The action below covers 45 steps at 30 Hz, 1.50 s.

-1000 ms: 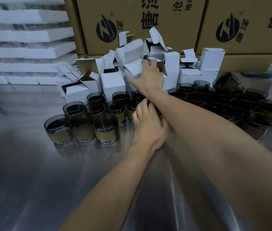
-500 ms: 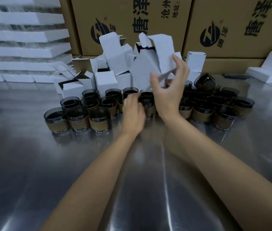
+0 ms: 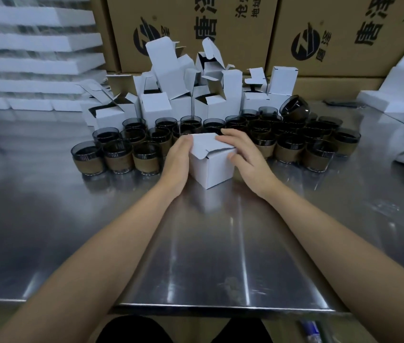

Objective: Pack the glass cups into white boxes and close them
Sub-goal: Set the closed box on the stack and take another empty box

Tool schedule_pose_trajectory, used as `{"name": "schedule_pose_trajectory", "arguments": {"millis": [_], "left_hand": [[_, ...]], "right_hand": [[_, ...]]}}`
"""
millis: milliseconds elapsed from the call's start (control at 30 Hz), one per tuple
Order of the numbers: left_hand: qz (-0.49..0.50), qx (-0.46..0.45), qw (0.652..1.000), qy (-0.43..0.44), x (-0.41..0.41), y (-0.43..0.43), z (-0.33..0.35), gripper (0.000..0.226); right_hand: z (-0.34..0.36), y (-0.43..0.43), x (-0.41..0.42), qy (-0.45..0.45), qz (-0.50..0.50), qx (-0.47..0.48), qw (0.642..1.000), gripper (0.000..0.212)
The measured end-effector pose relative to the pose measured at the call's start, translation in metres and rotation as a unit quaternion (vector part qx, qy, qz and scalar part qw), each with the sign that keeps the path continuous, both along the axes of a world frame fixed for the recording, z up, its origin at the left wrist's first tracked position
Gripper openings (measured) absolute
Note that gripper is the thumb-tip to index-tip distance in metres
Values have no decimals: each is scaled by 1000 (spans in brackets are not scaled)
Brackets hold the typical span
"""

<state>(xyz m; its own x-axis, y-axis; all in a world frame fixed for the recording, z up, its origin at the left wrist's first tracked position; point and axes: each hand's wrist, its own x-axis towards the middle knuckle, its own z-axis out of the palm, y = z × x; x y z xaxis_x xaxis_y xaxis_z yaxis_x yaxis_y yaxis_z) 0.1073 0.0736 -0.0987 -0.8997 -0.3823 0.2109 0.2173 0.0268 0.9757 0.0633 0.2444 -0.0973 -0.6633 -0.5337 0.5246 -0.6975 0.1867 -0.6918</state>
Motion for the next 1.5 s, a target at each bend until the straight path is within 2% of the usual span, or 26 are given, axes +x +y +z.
{"name": "schedule_pose_trajectory", "arguments": {"millis": [67,100,233,267,367,433,500,600,700,900,1067,1200,1367,1433,1500], "left_hand": [[-4,-8,1000,18,4,-4,-1,22],[-11,-9,1000,25,4,-4,-2,27],[-9,9,999,36,11,2,1,64],[2,15,999,46,12,4,3,62],[12,41,998,35,9,3,5,32],[-9,69,998,11,7,2,6,31],[-26,31,999,15,8,2,6,33],[-44,-31,997,54,11,2,7,41],[-48,-41,997,34,9,1,8,50],[-36,-113,993,-1,10,7,6,49],[-34,-170,985,-12,12,8,5,73],[-4,-189,982,-13,11,9,5,63],[60,-155,985,48,13,12,5,47],[97,-89,990,55,14,10,7,49],[124,-19,991,48,11,6,6,44]], "right_hand": [[1,0,1,14,-34,-11,999,39],[1,-1,2,22,-51,-15,998,40],[1,-4,4,12,-81,-52,995,38],[1,-6,4,-17,-76,-67,995,35],[1,-8,6,-76,-51,-111,990,25],[1,-7,6,-71,-36,-105,991,19],[0,-6,8,-40,-14,-76,996,14],[2,-7,11,-31,4,-53,998,35],[4,-9,13,-98,1,-35,995,52],[10,-15,12,-183,-47,-17,982,47],[11,-14,8,-219,-33,-22,975,47],[10,-14,7,-247,-4,-27,969,64],[7,-14,4,-217,-32,-6,976,89],[6,-14,2,-212,-44,-14,976,88],[5,-12,0,-213,-47,-43,975,70]]}}
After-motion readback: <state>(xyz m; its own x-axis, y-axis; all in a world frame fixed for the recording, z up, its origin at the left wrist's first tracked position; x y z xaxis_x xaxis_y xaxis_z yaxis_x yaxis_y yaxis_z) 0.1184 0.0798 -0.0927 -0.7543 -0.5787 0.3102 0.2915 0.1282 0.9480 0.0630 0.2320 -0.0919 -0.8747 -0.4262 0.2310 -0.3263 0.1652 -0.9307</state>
